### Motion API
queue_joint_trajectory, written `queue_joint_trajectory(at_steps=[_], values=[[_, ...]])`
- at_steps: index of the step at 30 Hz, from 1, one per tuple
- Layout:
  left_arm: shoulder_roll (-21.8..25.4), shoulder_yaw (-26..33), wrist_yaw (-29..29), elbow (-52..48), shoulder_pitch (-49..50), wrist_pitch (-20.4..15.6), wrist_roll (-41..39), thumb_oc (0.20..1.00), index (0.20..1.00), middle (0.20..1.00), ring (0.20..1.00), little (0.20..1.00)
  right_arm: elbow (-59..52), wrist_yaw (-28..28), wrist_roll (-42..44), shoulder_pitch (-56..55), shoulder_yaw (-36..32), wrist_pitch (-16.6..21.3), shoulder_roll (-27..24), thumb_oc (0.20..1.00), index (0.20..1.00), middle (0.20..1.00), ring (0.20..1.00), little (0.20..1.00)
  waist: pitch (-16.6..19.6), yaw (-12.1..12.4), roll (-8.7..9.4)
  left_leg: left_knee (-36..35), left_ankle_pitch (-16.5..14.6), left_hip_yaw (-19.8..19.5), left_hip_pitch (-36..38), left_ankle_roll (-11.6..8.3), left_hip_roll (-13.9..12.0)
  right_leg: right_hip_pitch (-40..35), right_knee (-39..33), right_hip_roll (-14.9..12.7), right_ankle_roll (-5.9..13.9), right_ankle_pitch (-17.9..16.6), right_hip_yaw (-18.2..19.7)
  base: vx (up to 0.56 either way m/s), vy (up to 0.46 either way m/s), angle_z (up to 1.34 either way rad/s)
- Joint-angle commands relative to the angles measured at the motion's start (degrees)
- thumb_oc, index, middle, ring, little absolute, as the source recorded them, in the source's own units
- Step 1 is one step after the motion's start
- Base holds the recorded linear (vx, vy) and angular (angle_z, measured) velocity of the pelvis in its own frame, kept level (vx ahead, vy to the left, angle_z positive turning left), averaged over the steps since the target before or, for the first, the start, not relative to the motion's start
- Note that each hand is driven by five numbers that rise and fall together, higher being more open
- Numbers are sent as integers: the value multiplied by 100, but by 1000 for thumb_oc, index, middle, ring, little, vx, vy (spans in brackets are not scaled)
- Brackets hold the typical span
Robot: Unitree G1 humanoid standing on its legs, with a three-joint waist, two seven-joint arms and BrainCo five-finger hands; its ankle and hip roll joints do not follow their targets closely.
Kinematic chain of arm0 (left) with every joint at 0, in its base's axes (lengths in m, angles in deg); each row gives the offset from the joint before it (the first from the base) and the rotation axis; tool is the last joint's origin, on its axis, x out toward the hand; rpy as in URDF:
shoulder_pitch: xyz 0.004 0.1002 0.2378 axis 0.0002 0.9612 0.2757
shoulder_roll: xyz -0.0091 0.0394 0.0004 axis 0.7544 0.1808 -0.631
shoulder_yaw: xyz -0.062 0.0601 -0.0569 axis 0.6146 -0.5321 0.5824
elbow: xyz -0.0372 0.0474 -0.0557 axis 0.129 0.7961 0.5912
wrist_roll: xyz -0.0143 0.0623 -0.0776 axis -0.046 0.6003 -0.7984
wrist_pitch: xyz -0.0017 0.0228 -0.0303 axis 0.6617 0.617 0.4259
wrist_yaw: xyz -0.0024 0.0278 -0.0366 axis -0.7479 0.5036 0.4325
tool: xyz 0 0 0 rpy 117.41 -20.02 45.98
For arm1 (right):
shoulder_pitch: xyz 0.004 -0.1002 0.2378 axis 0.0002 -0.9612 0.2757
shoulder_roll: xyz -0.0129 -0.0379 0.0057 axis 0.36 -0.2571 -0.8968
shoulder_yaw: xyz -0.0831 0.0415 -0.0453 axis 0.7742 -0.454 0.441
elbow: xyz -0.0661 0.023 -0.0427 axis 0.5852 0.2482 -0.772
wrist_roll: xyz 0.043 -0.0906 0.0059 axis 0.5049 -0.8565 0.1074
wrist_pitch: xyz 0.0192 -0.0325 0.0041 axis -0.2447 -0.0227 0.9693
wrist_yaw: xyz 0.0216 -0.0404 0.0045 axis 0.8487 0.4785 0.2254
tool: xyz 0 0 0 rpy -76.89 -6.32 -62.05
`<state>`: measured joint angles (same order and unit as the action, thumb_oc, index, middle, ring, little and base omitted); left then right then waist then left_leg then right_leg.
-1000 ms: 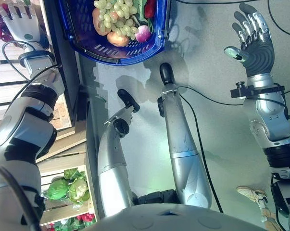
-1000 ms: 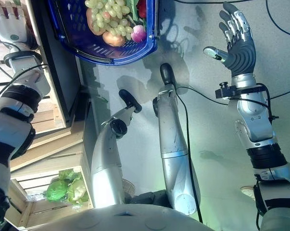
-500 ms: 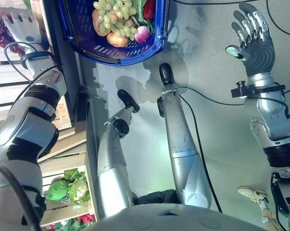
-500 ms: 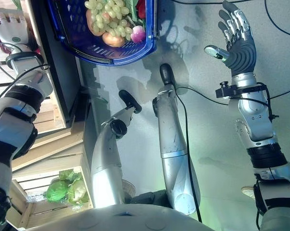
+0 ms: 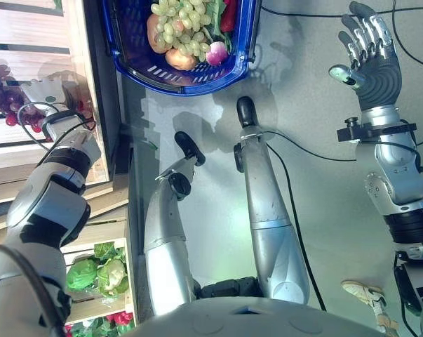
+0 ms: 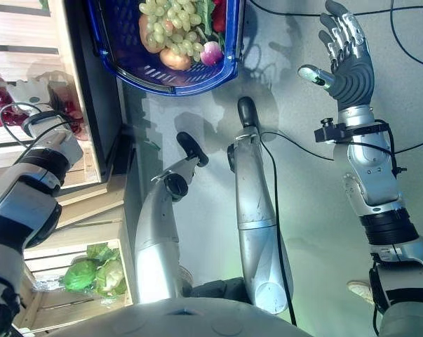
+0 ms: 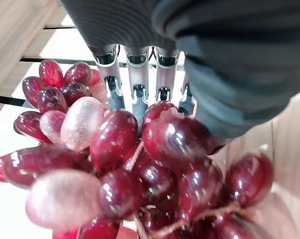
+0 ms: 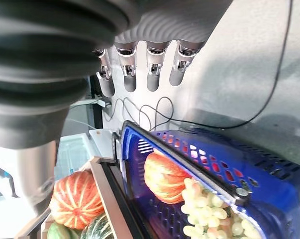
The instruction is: Pick up fruits and vegetables into the basket
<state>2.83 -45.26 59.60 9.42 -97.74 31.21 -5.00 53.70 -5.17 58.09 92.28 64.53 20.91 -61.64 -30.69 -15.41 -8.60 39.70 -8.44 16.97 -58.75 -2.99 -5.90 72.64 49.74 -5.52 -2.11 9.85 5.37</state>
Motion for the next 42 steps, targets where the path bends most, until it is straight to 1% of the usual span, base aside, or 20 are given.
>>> queue_joint_trajectory(at_steps=[1, 7, 12, 13, 15, 17, 21, 22, 24, 25, 26, 27, 28, 29, 30, 31, 32, 36, 41, 42], values=[[522, 364, -287, 306, 427, -8, -61, 200, 200, 200, 200, 200, -430, 82, -212, -89, -150, 181, 128, 1000, 1000, 1000, 1000, 1000, 90, -198, 189, -26, -64, 95, 98, 16, 192, -473, -381, 195, 453, 8, -79, 0, 0, 0], [728, 494, -390, 142, 548, -272, 15, 200, 200, 200, 200, 200, -510, 185, -191, -277, -166, 125, 191, 1000, 1000, 1000, 1000, 1000, 90, -163, 225, -176, -51, 61, 512, 33, 236, -925, -558, 128, 459, -13, -172, -11, -1, 2], [894, 657, -478, -57, 669, -510, -43, 200, 200, 200, 200, 200, -526, 258, -454, -442, -143, 18, 279, 1000, 1000, 1000, 1000, 1000, 90, -121, 240, -351, -31, 20, 970, 47, 310, -1431, -739, 82, 451, -4, -277, -16, -11, 8], [947, 710, -554, -107, 692, -633, -236, 200, 200, 200, 200, 200, -514, 326, -496, -489, -131, -74, 286, 1000, 1000, 1000, 1000, 1000, 90, -101, 244, -371, -39, 3, 1077, 58, 327, -1551, -757, 76, 445, 9, -307, -9, -25, 9], [1007, 807, -634, -193, 752, -813, -354, 200, 200, 200, 200, 200, -475, 366, -643, -530, -73, -206, 286, 1000, 1000, 1000, 1000, 1000, 90, -69, 244, -418, -49, -22, 1217, 65, 354, -1718, -800, 62, 443, 37, -351, -17, -22, 4], [1060, 888, -595, -337, 789, -893, -320, 200, 200, 200, 200, 200, -459, 367, -743, -571, -66, -338, 261, 1000, 1000, 1000, 1000, 1000, 90, -44, 255, -455, -60, -42, 1357, 86, 378, -1884, -840, 63, 426, 59, -389, -10, -31, 4], [1143, 1009, -629, -579, 866, -953, -44, 200, 200, 200, 200, 200, -407, 384, -771, -612, -45, -415, 247, 1000, 1000, 1000, 1000, 1000, 90, -2, 279, -544, -65, -86, 1577, 108, 414, -2162, -964, 54, 420, 61, -451, -10, -36, 9], [1243, 1060, -804, -781, 942, -998, 301, 200, 200, 200, 200, 200, -407, 406, -793, -676, -64, -415, 237, 1000, 1000, 1000, 1000, 1000, 90, 30, 299, -600, -62, -124, 1692, 107, 434, -2305, -1037, 44, 431, 46, -487, -1, -48, 13], [1359, 1100, -893, -1005, 964, -892, 824, 200, 200, 200, 200, 200, -432, 385, -816, -750, -84, -392, 187, 1000, 1000, 1000, 1000, 1000, 90, 52, 312, -670, -48, -126, 1777, 137, 430, -2401, -1110, 34, 447, 24, -521, -4, -39, 12], [1368, 1095, -901, -1028, 968, -867, 882, 200, 200, 200, 200, 200, -441, 380, -805, -749, -84, -395, 180, 1000, 1000, 1000, 1000, 1000, 90, 52, 315, -678, -45, -120, 1780, 142, 427, -2406, -1120, 35, 447, 19, -527, -23, -31, 13], [1420, 1058, -1030, -1101, 1002, -816, 1063, 683, 683, 683, 683, 683, -441, 340, -783, -765, -84, -349, 162, 1000, 1000, 1000, 1000, 1000, 90, 70, 320, -686, -45, -123, 1762, 157, 433, -2410, -1147, 37, 440, 8, -549, -23, -29, 8], [1446, 1027, -1046, -1132, 1030, -839, 1106, 511, 511, 511, 511, 511, -425, 314, -787, -781, -79, -306, 157, 1000, 1000, 1000, 1000, 1000, 90, 81, 322, -677, -53, -135, 1747, 165, 436, -2402, -1137, 40, 440, 7, -560, -23, -39, 3], [1478, 982, -1059, -1173, 1051, -846, 1126, 363, 363, 363, 363, 363, -426, 283, -790, -798, -85, -280, 150, 1000, 1000, 1000, 1000, 1000, 90, 90, 326, -664, -69, -148, 1730, 177, 445, -2382, -1118, 46, 441, 12, -567, -9, -34, -4], [1493, 957, -1026, -1225, 1059, -809, 1138, 335, 335, 335, 335, 335, -441, 261, -782, -816, -91, -267, 143, 1000, 1000, 1000, 1000, 1000, 90, 97, 327, -654, -88, -157, 1715, 187, 454, -2364, -1110, 52, 443, 17, -569, -8, -32, -2], [1484, 922, -978, -1289, 1072, -687, 1170, 489, 489, 489, 489, 489, -464, 241, -766, -822, -88, -275, 143, 1000, 1000, 1000, 1000, 1000, 90, 103, 332, -643, -103, -156, 1689, 198, 456, -2340, -1104, 56, 446, 20, -573, 0, 0, 0], [1463, 900, -905, -1326, 1085, -591, 1216, 887, 887, 887, 887, 887, -482, 215, -762, -822, -81, -278, 146, 1000, 1000, 1000, 1000, 1000, 90, 103, 338, -638, -116, -149, 1668, 210, 457, -2316, -1100, 65, 449, 24, -573, 0, 0, 0], [1433, 873, -861, -1326, 1103, -496, 1238, 1000, 1000, 1000, 1000, 1000, -475, 194, -769, -806, -64, -280, 158, 1000, 1000, 1000, 1000, 1000, 90, 102, 343, -630, -125, -143, 1644, 221, 457, -2290, -1097, 73, 448, 23, -570, 0, 0, 0], [1334, 763, -665, -1343, 1139, -388, 1325, 1000, 1000, 1000, 1000, 1000, -446, 122, -766, -755, -1, -257, 196, 1000, 1000, 1000, 1000, 1000, 90, 119, 393, -554, -170, -160, 1514, 257, 446, -2179, -1056, 98, 450, 23, -571, -6, -29, -2], [1256, 785, -711, -1302, 1226, -599, 1375, 1000, 1000, 1000, 1000, 1000, -429, 92, -744, -732, 16, -221, 233, 1000, 1000, 1000, 1000, 1000, 90, 136, 436, -512, -187, -155, 1407, 286, 432, -2082, -1043, 129, 466, -5, -570, 0, 0, 0], [1263, 785, -656, -1312, 1236, -592, 1436, 1000, 1000, 1000, 1000, 1000, -430, 108, -734, -744, 4, -214, 232, 1000, 1000, 1000, 1000, 1000, 90, 138, 440, -512, -186, -154, 1397, 289, 433, -2072, -1047, 135, 470, -11, -570, 0, 0, 0]])
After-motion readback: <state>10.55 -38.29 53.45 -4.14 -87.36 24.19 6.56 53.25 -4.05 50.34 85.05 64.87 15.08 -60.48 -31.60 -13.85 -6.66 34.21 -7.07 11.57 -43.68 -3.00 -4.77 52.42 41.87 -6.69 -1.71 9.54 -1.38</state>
